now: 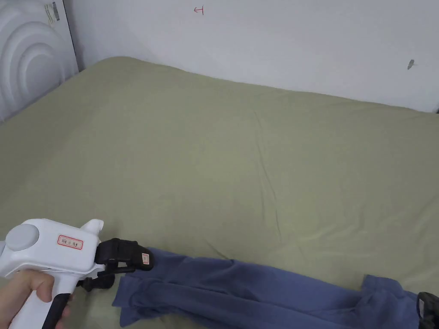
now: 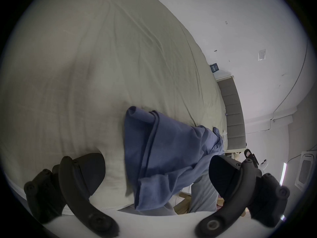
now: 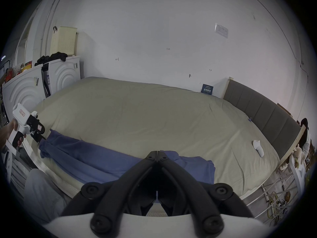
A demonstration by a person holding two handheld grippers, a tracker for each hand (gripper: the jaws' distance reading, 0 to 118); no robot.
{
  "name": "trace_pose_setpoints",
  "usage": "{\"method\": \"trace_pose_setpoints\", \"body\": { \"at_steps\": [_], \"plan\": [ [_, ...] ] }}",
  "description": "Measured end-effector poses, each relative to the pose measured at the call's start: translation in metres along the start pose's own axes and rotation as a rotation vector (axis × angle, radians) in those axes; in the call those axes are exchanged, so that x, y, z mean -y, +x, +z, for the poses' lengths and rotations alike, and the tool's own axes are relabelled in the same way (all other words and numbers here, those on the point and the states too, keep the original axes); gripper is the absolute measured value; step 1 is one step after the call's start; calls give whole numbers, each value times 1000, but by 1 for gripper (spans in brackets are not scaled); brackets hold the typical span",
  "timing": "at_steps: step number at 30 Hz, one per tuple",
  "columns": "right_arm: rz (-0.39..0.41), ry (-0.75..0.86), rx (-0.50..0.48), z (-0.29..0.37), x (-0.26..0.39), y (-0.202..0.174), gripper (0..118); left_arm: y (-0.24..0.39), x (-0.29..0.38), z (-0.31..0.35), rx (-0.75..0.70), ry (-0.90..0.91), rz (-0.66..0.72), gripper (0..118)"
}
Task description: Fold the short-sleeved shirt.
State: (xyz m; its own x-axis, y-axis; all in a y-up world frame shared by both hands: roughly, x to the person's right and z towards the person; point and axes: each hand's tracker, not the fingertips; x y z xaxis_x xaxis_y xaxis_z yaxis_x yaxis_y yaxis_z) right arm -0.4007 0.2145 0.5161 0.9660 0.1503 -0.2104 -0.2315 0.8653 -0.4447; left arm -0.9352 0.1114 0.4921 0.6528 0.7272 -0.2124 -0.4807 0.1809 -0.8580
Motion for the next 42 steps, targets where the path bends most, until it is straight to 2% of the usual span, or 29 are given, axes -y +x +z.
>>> {"method": "trace_pose_setpoints", "body": {
  "at_steps": [2, 6, 9, 10, 11, 12, 14, 15, 16, 17, 18, 21, 22, 25, 29, 32, 36, 39, 42],
  "plan": [
    [0, -12, -10, -1, 1, -1, 2, -5, 0, 5, 63, -4, 7, 118],
    [-15, -22, -23, -1, 6, -2, 2, 0, 4, 1, 59, -16, 3, 118],
    [-15, -33, -33, 0, 9, -2, 2, 2, 10, -3, 151, -30, 55, 118],
    [-15, -34, -34, 0, 10, -2, 2, -28, -5, -13, 177, -44, 66, 117],
    [-15, -35, -35, 0, 11, -2, 2, -28, -4, -18, 194, -62, 76, 116],
    [-16, -38, -37, 1, 11, -1, 2, -26, -3, -22, 151, -53, 62, 115],
    [-26, -39, -40, 3, 12, 1, 2, -10, 2, -23, 114, -43, 35, 103],
    [-33, -39, -46, 4, 12, 2, 2, -10, 1, -21, 115, -34, 49, 90],
    [-40, -39, -52, 6, 12, 3, 2, -11, 1, -22, 95, -23, 61, 45],
    [-43, -38, -54, 6, 12, 4, 2, -12, 1, -26, 50, -29, 55, 10],
    [-45, -36, -54, 7, 13, 4, 2, 16, -8, -26, 27, -26, 38, 10],
    [-49, -28, -57, 13, 13, 8, 2, 36, -10, -24, 18, -36, 15, 10],
    [-54, -26, -59, 15, 13, 10, 2, 16, -5, -25, 10, -13, 9, 10],
    [-62, -22, -67, 18, 13, 16, 2, 11, -10, -5, 4, 43, 42, 10],
    [-66, -16, -65, 21, 14, 19, 2, 14, 1, 22, -30, 99, 11, 10],
    [-82, -8, -68, 27, 14, 23, 2, 0, -6, 55, -81, 162, 67, 10],
    [-77, 3, -72, 29, 14, 25, 2, -7, -8, 92, -219, 192, 18, 10],
    [-84, 9, -74, 30, 16, 28, 2, 7, -7, 99, -213, 204, 3, 10],
    [-103, 12, -79, 30, 18, 32, 2, 58, 2, 91, -294, 172, -136, 10]
  ]
}}
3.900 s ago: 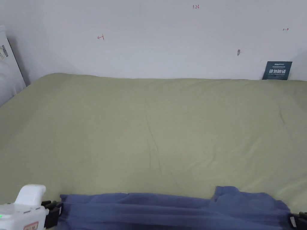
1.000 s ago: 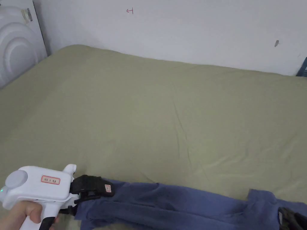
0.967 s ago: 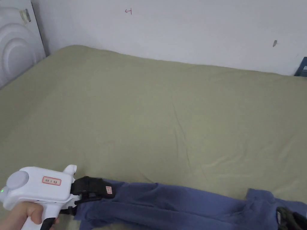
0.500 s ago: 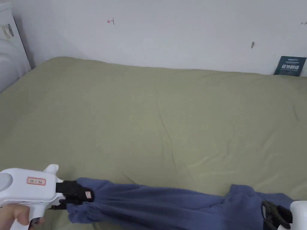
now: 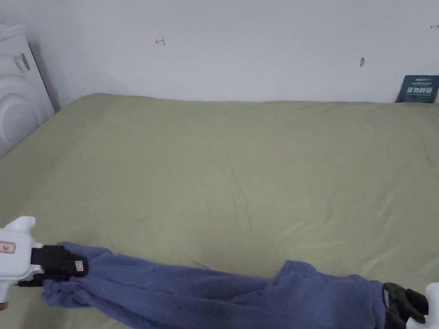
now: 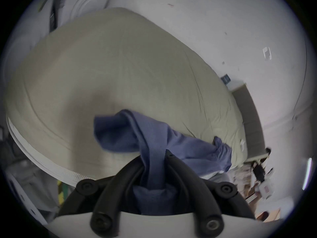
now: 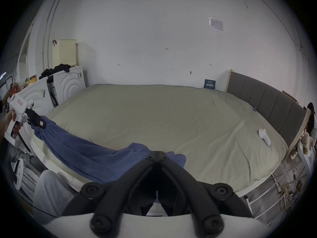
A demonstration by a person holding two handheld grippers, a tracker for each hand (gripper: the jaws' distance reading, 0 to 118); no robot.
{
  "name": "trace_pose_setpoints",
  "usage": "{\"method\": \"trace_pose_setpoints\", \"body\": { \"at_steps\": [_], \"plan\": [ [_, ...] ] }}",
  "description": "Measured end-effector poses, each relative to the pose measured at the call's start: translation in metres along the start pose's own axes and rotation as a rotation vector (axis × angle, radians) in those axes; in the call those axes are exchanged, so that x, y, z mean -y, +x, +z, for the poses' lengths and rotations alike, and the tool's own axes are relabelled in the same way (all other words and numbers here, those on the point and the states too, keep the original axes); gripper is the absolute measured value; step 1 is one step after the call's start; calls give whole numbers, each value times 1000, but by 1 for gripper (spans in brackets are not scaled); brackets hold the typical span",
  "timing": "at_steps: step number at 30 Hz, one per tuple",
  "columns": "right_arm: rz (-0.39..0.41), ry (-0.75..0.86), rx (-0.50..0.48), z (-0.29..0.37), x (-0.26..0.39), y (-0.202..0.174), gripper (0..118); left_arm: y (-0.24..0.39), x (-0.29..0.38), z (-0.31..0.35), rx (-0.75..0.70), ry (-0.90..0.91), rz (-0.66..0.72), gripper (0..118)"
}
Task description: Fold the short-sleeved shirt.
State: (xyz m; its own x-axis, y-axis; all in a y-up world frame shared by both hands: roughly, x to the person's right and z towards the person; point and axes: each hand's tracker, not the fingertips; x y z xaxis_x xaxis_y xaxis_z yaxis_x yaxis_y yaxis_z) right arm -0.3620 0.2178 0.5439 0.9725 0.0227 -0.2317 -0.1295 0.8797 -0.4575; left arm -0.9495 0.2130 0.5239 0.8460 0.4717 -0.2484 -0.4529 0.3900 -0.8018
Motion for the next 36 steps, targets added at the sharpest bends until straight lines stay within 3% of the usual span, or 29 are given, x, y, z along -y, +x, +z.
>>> {"method": "trace_pose_setpoints", "body": {
  "at_steps": [7, 11, 16, 17, 19, 20, 23, 24, 25, 26, 27, 30, 36],
  "plan": [
    [-33, -4, 4, 5, 9, 12, 2, 172, 22, -20, -38, -87, -322, 10],
    [-71, -12, 15, 6, 14, 20, 2, 232, 37, -67, -77, -190, -432, 10],
    [-101, -23, 43, 7, 20, 33, 2, 260, 50, -161, -131, -292, -564, 12],
    [-108, -28, 49, 7, 21, 35, 2, 264, 54, -172, -149, -307, -588, 28],
    [-120, -33, 64, 9, 22, 40, 2, 267, 63, -190, -112, -335, -606, 110],
    [-125, -37, 69, 9, 23, 43, 2, 267, 67, -194, -69, -355, -587, 118],
    [-132, -48, 79, 9, 25, 48, 2, 255, 60, -178, 9, -324, -495, 118],
    [-134, -52, 79, 8, 25, 49, 2, 256, 57, -167, 18, -311, -471, 115],
    [-138, -56, 76, 6, 26, 49, 2, 249, 52, -156, 29, -278, -449, 101],
    [-140, -60, 73, 5, 27, 49, 2, 240, 49, -144, 50, -246, -437, 77],
    [-141, -65, 71, 3, 27, 48, 2, 228, 43, -133, 75, -194, -410, 42],
    [-156, -79, 50, -3, 28, 45, 2, 197, 31, -130, 75, -157, -274, 3],
    [-146, -99, 22, -9, 29, 36, 2, 174, 37, -188, 267, -253, -47, 0]
  ]
}}
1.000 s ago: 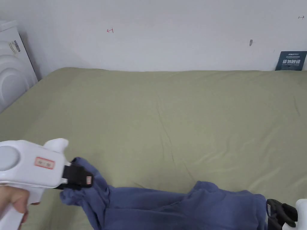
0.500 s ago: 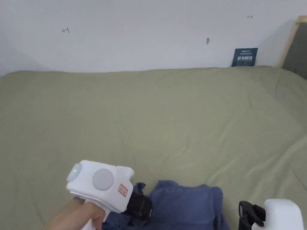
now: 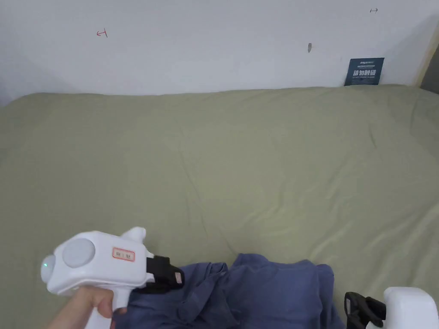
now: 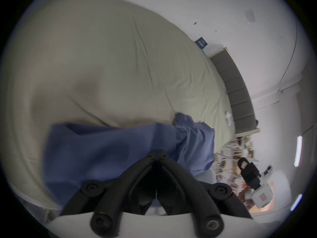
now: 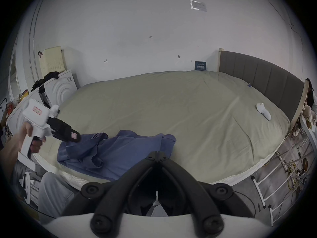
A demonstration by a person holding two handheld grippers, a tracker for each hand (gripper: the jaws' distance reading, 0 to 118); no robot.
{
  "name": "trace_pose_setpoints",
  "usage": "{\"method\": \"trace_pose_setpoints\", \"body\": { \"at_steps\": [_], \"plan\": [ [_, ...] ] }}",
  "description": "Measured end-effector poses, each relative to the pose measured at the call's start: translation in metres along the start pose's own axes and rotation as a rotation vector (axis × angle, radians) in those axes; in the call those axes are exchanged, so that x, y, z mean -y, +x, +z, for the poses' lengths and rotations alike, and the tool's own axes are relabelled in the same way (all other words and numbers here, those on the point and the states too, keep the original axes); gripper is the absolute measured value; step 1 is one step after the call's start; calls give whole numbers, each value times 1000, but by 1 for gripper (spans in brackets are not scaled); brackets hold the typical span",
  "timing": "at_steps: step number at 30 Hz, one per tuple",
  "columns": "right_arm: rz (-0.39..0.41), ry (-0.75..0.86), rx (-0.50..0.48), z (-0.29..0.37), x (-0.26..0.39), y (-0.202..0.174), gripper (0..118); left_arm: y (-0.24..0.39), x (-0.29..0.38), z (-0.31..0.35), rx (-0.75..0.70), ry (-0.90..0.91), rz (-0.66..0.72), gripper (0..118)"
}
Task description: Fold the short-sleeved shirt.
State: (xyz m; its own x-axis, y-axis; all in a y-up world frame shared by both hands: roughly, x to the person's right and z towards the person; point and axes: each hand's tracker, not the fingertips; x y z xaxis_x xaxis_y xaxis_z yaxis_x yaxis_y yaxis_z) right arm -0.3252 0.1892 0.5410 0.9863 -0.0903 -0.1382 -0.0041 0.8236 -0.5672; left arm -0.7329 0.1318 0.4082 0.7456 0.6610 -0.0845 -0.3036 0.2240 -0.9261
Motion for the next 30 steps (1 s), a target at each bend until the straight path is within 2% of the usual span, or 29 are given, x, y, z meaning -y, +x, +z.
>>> {"method": "trace_pose_setpoints", "body": {
  "at_steps": [3, 5, 6, 9, 13, 17, 20, 22, 24, 25, 26, 27, 28, 30],
  "plan": [
    [7, -7, 4, 0, 1, -2, 2, 5, 21, -53, 80, -133, 1, 0],
    [5, -12, 7, 1, 1, -1, 2, 9, 32, -77, 71, -188, 0, 0],
    [3, -13, 7, 1, 0, -1, 2, 11, 32, -77, 63, -160, -4, 0],
    [8, -17, 8, -1, -1, -2, 2, 15, 26, -46, 71, -109, -44, 0],
    [9, -24, -7, -9, -4, -7, 2, 13, 18, 40, 2, 19, -170, 0],
    [22, -30, -34, -15, -5, -20, 2, -29, 17, 107, -136, 112, -131, 0],
    [44, -39, -52, -20, -5, -30, 2, -56, 23, 123, -215, 116, -80, 0],
    [55, -48, -61, -22, -5, -37, 2, -73, 24, 122, -160, 102, -76, 4],
    [67, -53, -66, -23, -4, -43, 2, -100, 19, 110, -52, 96, -30, 19],
    [74, -58, -72, -23, -4, -45, 2, -108, 18, 103, 4, 87, -3, 73],
    [80, -62, -73, -23, -4, -47, 2, -114, 18, 93, 43, 69, 18, 111],
    [88, -65, -72, -24, -4, -50, 2, -119, 17, 91, 75, 111, 54, 118],
    [101, -68, -71, -23, -4, -52, 2, -84, 24, 97, 78, 75, 83, 117],
    [111, -71, -66, -23, -4, -54, 2, -82, 23, 89, 121, 80, 83, 116]
  ]
}}
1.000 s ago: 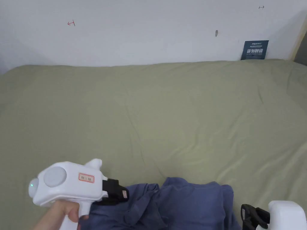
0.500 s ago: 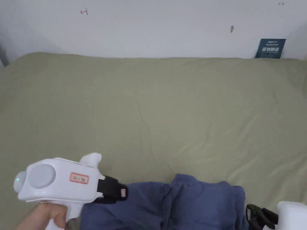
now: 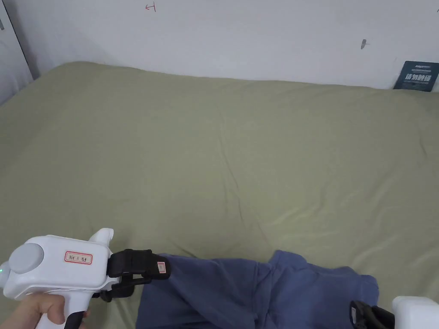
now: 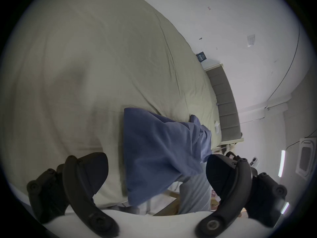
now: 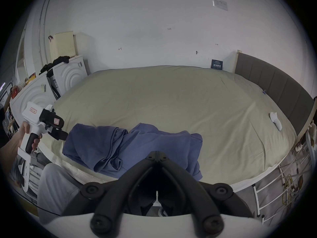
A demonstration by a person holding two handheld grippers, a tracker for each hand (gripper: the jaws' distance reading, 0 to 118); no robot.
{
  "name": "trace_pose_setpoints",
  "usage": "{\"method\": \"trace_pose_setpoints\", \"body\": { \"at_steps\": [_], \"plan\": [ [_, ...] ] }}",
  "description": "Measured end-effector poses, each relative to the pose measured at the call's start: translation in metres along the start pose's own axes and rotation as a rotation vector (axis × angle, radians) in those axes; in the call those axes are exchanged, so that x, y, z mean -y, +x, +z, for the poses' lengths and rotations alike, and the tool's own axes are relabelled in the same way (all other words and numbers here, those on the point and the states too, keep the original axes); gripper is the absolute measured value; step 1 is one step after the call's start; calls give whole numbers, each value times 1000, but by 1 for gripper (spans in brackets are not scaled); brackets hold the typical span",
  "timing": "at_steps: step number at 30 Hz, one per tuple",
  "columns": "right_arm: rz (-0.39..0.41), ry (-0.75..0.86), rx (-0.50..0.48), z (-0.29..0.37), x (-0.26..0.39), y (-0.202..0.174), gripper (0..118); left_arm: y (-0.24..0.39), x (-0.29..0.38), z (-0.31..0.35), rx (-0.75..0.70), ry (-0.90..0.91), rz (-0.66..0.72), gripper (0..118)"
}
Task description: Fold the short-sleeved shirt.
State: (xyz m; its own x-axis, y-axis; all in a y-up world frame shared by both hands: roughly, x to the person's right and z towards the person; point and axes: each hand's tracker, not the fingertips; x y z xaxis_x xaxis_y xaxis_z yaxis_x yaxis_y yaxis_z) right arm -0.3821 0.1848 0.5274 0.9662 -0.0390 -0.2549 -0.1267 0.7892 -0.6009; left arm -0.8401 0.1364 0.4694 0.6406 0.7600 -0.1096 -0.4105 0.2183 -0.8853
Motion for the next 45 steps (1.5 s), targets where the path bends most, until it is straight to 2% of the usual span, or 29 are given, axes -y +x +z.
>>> {"method": "trace_pose_setpoints", "body": {
  "at_steps": [1, 2, 4, 6, 7, 8, 9, 10, 13, 14, 17, 18, 19, 23, 26, 32, 38, 42, 43, 44, 45],
  "plan": [
    [3, -2, 1, 0, 0, 0, 2, 1, 0, -5, 48, -9, 28, 110],
    [5, -5, 1, -1, -1, 0, 2, -38, -8, -23, 90, -15, 53, 102],
    [8, -10, 6, -1, 0, 0, 2, -45, -8, -40, 159, -27, 89, 87],
    [5, -11, 7, -1, 0, 0, 2, -54, -4, -48, 150, -15, 74, 85],
    [4, -13, 8, -1, 0, 1, 2, -54, -6, -46, 146, -11, 74, 72],
    [4, -14, 9, 0, 0, 1, 2, -52, -9, -40, 122, -8, 75, 36],
    [5, -13, 10, 1, 1, 1, 2, -53, -11, -36, 43, 9, 55, 8],
    [3, -13, 8, 1, 1, 2, 2, -56, -9, -33, -6, 36, 24, 8],
    [1, -16, 1, 1, 2, 2, 2, -62, -9, -19, 37, 12, 75, 8],
    [0, -13, 1, 2, 2, 3, 2, -25, 16, -13, 29, 22, 68, 8],
    [-8, -4, -14, 4, 1, 4, 2, -6, 35, 12, -53, 82, 48, 8],
    [-7, 0, -16, 5, 1, 4, 2, -30, 7, 39, -74, 104, 53, 8],
    [-4, 6, -20, 6, 1, 4, 2, -27, 7, 56, -109, 129, 50, 8],
    [-2, 26, -35, 9, -3, 6, 2, -2, 8, 108, -253, 198, -20, 8],
    [1, 33, -39, 8, -3, 8, 2, 37, 4, 118, -351, 188, -133, 8],
    [-34, 49, -40, 18, 2, 17, 2, 124, 0, 79, -490, 113, -359, 8],
    [-69, 55, -21, 25, 9, 34, 2, 191, 28, -3, -564, -17, -501, 8],
    [-101, 61, -6, 28, 11, 43, 2, 199, 31, -68, -585, -64, -513, 8],
    [-106, 62, -4, 29, 11, 45, 2, 201, 34, -86, -587, -70, -519, 11],
    [-111, 63, 3, 29, 12, 47, 2, 201, 37, -105, -594, -82, -527, 23],
    [-115, 63, 7, 30, 12, 48, 2, 200, 39, -119, -589, -92, -530, 56]
  ]
}}
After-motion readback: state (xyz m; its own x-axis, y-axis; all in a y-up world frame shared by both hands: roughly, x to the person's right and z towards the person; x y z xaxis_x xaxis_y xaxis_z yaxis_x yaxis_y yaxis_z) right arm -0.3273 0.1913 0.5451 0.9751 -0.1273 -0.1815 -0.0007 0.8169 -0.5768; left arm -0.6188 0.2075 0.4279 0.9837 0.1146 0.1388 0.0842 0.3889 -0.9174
